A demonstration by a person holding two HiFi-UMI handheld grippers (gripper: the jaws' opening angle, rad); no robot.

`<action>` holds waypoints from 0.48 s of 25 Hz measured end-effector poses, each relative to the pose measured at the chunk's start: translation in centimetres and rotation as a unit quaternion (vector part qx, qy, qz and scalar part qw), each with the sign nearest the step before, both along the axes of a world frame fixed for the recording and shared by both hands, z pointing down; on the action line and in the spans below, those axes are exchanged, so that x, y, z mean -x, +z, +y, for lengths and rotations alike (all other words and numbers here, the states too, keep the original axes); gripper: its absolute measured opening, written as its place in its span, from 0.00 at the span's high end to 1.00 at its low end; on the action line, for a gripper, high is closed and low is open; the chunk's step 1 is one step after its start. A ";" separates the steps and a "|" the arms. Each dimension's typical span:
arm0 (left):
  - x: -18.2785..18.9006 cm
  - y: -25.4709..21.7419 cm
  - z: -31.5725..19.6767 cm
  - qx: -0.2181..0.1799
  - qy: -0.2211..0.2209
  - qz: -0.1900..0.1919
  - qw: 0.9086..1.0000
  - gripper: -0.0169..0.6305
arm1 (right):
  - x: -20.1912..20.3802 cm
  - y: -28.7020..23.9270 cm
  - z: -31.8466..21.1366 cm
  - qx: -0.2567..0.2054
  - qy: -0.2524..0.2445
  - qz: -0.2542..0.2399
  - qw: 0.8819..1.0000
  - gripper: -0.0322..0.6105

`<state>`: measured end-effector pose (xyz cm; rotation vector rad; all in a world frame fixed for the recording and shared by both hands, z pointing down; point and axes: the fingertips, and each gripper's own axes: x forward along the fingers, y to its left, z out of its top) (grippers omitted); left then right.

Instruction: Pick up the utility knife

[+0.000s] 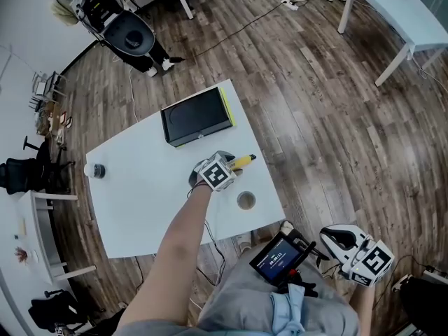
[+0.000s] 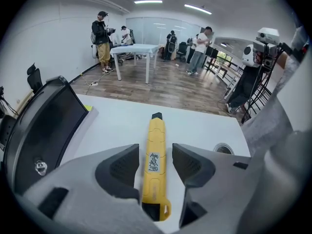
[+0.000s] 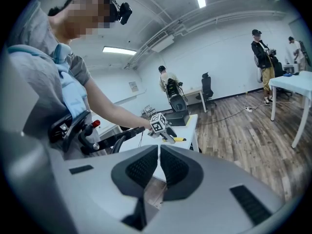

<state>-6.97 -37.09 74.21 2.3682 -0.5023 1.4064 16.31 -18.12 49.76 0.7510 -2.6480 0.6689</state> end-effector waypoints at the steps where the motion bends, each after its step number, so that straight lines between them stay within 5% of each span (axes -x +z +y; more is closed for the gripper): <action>1: 0.0 -0.1 0.0 0.000 0.000 0.000 1.000 0.65 | 0.0 -0.1 -0.1 0.000 0.001 0.001 1.000 0.90; 12: -0.7 0.2 1.5 0.041 0.039 -0.065 0.996 0.78 | 0.5 -0.6 -0.1 -0.006 0.003 0.003 1.000 0.90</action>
